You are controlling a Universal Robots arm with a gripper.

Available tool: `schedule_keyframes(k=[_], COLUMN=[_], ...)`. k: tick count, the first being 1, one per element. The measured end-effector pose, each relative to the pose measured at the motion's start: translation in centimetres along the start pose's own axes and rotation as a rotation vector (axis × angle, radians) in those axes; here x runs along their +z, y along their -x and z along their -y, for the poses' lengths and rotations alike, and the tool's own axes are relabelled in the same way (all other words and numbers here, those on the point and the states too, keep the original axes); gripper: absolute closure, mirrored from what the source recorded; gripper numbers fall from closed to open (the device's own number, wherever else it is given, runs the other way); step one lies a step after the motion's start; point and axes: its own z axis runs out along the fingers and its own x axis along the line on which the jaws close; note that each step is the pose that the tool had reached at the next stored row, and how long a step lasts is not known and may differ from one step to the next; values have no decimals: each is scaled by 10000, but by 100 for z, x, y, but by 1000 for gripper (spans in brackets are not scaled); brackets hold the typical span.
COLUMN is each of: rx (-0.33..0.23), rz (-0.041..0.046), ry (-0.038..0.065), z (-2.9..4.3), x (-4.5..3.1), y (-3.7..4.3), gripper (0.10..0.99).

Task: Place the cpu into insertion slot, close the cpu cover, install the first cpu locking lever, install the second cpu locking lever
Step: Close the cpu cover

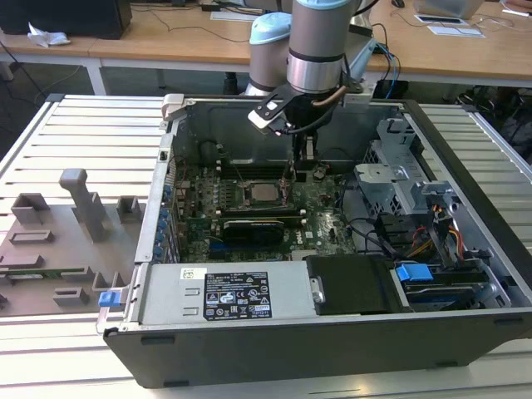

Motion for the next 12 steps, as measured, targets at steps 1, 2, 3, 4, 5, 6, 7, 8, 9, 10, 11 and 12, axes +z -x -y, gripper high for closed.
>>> schedule_keyframes(k=[1,2,3,4,5,6,7,8,9,10,11,12], rx=[0,0,0,0,0,0,0,0,1,1,1,0], rz=[-1,-1,0,-1,0,-1,-1,-1,-1,-1,0,0], ry=[-1,0,0,-1,-1,-1,-1,-1,-1,0,-1,-1], z=[6,14,19,29,36,40,45,49,54,58,63,68], x=[0,0,0,-1,-1,-1,-1,-1,-1,-2,-2,-2], y=[0,0,1,1,1,1,2,2,2,2,2,3], gripper=[980,980,980,980,980,980,980,980,980,980,980,980])
